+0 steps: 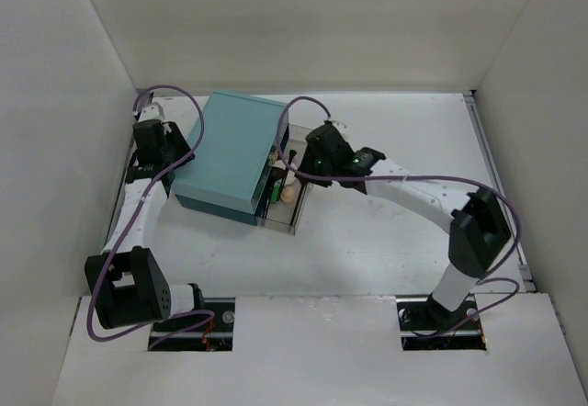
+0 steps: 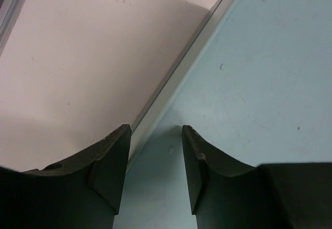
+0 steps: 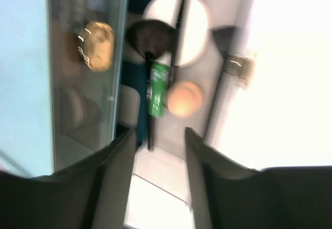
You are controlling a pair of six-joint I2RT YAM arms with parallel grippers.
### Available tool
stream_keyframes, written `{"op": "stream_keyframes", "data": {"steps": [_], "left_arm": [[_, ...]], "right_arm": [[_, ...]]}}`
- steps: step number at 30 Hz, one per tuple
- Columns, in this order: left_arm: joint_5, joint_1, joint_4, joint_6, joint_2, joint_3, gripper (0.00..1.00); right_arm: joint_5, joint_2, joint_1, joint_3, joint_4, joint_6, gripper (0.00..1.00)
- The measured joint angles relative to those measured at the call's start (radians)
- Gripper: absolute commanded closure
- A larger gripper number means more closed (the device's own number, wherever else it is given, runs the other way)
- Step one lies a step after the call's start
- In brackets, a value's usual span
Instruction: Organize the makeup
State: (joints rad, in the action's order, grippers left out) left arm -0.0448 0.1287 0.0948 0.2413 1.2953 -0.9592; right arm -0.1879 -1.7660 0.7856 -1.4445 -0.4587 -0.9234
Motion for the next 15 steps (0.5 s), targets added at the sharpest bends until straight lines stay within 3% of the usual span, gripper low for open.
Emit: {"op": "stream_keyframes", "data": {"steps": [3,7,15], "left_arm": [[0.0,0.0,-0.002,0.0,0.002,0.0,0.61],[0.002,-0.003,-0.008,-0.001,0.004,0.0,0.61],[0.025,-0.02,-0.024,-0.005,0.013,0.0,0.61]], "right_arm": [[-0.023,0.123,-0.02,0.124,0.002,0.011,0.77],[-0.049,0.143,-0.077,0.238,0.007,0.011,0.77],[-0.013,-0.11,-0.059,0.187,0.075,0.011,0.79]]}}
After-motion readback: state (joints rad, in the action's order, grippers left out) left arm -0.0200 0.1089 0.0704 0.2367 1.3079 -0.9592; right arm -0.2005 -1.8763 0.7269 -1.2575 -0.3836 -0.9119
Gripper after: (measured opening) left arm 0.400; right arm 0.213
